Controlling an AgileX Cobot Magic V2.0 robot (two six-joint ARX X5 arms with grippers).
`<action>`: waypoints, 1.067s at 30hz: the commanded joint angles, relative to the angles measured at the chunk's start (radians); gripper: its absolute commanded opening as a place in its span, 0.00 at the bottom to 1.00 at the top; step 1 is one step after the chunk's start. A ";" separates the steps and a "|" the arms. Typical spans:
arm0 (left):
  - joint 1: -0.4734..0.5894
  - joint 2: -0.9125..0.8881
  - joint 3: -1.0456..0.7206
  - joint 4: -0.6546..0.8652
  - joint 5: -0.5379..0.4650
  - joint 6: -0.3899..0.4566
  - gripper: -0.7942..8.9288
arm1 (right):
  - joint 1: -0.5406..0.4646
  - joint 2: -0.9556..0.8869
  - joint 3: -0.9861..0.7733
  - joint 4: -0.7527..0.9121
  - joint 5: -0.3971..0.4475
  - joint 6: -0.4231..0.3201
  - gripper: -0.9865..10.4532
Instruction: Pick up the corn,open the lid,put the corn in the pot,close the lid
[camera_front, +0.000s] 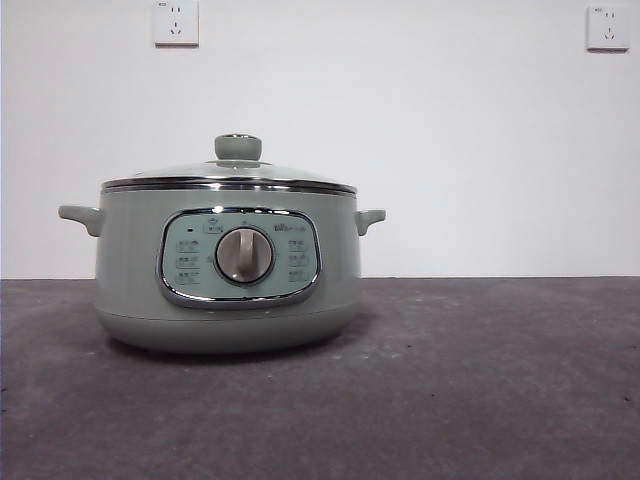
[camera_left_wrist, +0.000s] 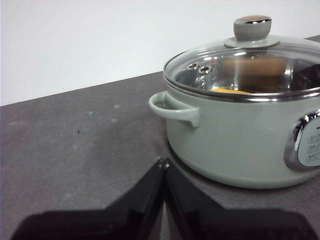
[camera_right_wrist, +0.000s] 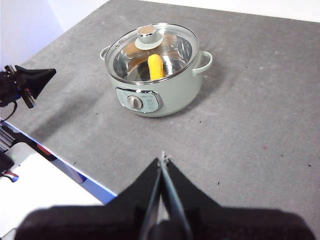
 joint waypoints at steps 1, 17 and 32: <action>0.003 -0.034 -0.032 -0.017 0.000 -0.032 0.08 | 0.000 -0.002 -0.008 -0.027 0.004 -0.006 0.09; 0.005 -0.074 -0.068 -0.066 0.001 -0.051 0.08 | 0.000 -0.001 -0.007 -0.027 0.004 -0.006 0.09; 0.005 -0.061 -0.068 -0.066 0.001 -0.051 0.08 | 0.000 -0.001 -0.007 -0.027 0.004 -0.006 0.09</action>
